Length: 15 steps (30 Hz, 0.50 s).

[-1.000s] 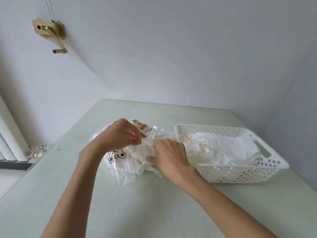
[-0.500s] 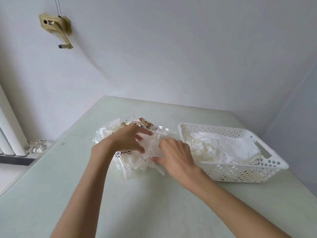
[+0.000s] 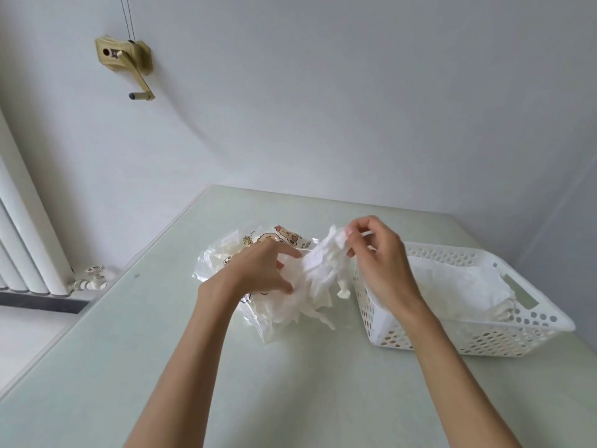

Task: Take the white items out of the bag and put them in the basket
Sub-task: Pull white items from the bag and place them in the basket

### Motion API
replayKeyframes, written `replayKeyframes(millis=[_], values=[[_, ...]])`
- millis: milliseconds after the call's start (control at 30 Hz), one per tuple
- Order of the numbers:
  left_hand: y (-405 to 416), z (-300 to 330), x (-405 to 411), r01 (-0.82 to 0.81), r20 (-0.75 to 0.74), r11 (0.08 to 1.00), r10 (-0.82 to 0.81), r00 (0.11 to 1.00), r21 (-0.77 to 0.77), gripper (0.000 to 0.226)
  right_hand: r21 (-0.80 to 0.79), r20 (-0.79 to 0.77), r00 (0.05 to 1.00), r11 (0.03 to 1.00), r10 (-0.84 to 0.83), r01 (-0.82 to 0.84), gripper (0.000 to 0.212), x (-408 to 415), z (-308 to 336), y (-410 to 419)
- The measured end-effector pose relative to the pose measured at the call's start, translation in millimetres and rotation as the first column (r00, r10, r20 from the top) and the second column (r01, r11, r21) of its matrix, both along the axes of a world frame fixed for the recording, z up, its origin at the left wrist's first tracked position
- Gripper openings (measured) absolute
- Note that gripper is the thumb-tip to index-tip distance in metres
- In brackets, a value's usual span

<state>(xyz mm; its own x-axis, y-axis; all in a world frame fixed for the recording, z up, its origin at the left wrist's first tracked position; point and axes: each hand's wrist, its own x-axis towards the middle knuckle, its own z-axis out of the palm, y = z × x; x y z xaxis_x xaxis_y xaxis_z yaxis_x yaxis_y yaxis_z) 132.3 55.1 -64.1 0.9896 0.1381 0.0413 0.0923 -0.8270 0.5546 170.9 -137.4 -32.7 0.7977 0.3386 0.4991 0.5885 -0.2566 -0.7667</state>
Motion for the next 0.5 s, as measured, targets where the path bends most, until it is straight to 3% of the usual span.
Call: replayKeyframes(millis=[67, 167, 233, 300, 367, 433, 500], values=[[0, -2, 1, 0.014, -0.017, 1.0, -0.013, 1.0, 0.007, 0.039, 0.039, -0.036, 0.997, 0.997, 0.063, -0.062, 0.013, 0, 12, -9], [0, 0, 1, 0.059, 0.003, 0.998, -0.059, 0.998, -0.004, 0.028, -0.033, -0.13, 0.979, 0.986, 0.158, -0.164, 0.015, 0, 16, -20], [1, 5, -2, 0.095, -0.031, 0.994, -0.096, 0.995, -0.05, 0.04, 0.11, -0.248, 0.959, 0.987, 0.139, -0.115, 0.016, 4, 16, -25], [5, 14, -6, 0.145, -0.004, 0.984, -0.146, 0.989, -0.101, 0.046, 0.365, -0.451, 0.85, 0.925, 0.273, -0.104, 0.016, 9, 19, -30], [2, 25, -13, 0.191, 0.102, 0.967, -0.176, 0.979, -0.167, 0.053, 0.581, -0.558, 0.675, 0.808, 0.483, -0.098, 0.012, 10, 24, -36], [-7, 38, -19, 0.228, 0.214, 0.932, -0.171, 0.962, -0.28, 0.06, 0.671, -0.584, 0.543, 0.736, 0.603, -0.095, 0.017, 6, 29, -41], [-16, 49, -25, 0.281, 0.228, 0.873, -0.203, 0.952, -0.398, 0.063, 0.685, -0.604, 0.479, 0.722, 0.637, -0.096, 0.024, 6, 29, -44]])
